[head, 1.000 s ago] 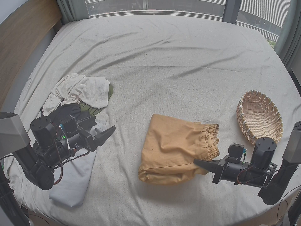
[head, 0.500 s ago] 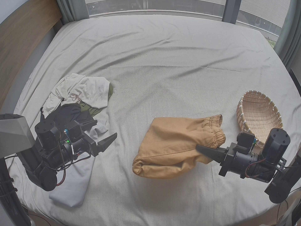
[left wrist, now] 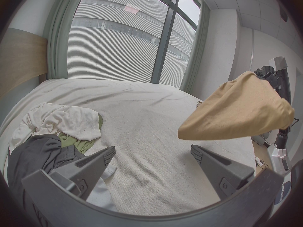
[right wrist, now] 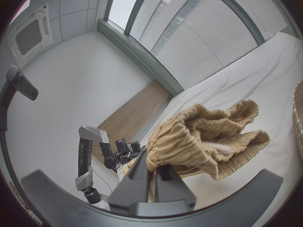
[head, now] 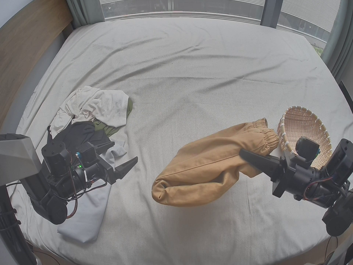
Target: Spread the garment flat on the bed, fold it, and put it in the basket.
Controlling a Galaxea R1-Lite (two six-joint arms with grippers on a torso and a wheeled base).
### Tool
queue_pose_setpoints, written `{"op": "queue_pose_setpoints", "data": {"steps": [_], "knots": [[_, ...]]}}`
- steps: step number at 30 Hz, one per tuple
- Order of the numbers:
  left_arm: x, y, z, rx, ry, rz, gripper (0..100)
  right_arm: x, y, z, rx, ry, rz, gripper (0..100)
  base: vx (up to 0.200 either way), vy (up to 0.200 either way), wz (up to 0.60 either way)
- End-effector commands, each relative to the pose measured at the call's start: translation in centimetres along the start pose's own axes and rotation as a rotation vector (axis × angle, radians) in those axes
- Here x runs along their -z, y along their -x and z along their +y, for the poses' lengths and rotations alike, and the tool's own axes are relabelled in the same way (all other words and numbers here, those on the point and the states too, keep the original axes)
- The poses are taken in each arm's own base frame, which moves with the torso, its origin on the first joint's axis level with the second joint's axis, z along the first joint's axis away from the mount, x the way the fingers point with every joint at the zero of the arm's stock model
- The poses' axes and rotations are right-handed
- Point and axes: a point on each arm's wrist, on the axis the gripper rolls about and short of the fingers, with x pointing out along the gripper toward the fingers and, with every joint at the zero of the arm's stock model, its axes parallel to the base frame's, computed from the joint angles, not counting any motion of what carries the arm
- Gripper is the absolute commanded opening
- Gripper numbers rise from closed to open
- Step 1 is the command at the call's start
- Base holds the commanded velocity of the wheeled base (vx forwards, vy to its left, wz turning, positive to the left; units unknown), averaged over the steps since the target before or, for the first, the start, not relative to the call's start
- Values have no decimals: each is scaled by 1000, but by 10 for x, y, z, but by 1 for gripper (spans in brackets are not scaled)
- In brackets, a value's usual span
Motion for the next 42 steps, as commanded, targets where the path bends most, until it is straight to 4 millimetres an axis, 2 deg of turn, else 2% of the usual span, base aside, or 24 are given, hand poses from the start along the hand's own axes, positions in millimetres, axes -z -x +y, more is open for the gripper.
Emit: {"op": "queue_pose_setpoints", "data": {"steps": [1,11,18,30,35,42], "knots": [[2,0,0,1,2,4,100,-13,8,10,-35,31,-51,0,0,0,0],[4,0,-2,4,6,17,100,-20,12,11,-26,78,-81,0,0,0,0],[5,0,-1,3,7,18,100,-29,22,-12,90,174,-111,0,0,0,0],[5,0,-2,4,8,20,100,-46,38,-33,223,300,-160,0,0,0,0],[5,0,-2,4,8,20,100,-54,43,-35,249,332,-185,0,0,0,0],[6,0,-2,4,9,22,100,-75,54,-51,347,435,-245,0,0,0,0]]}}
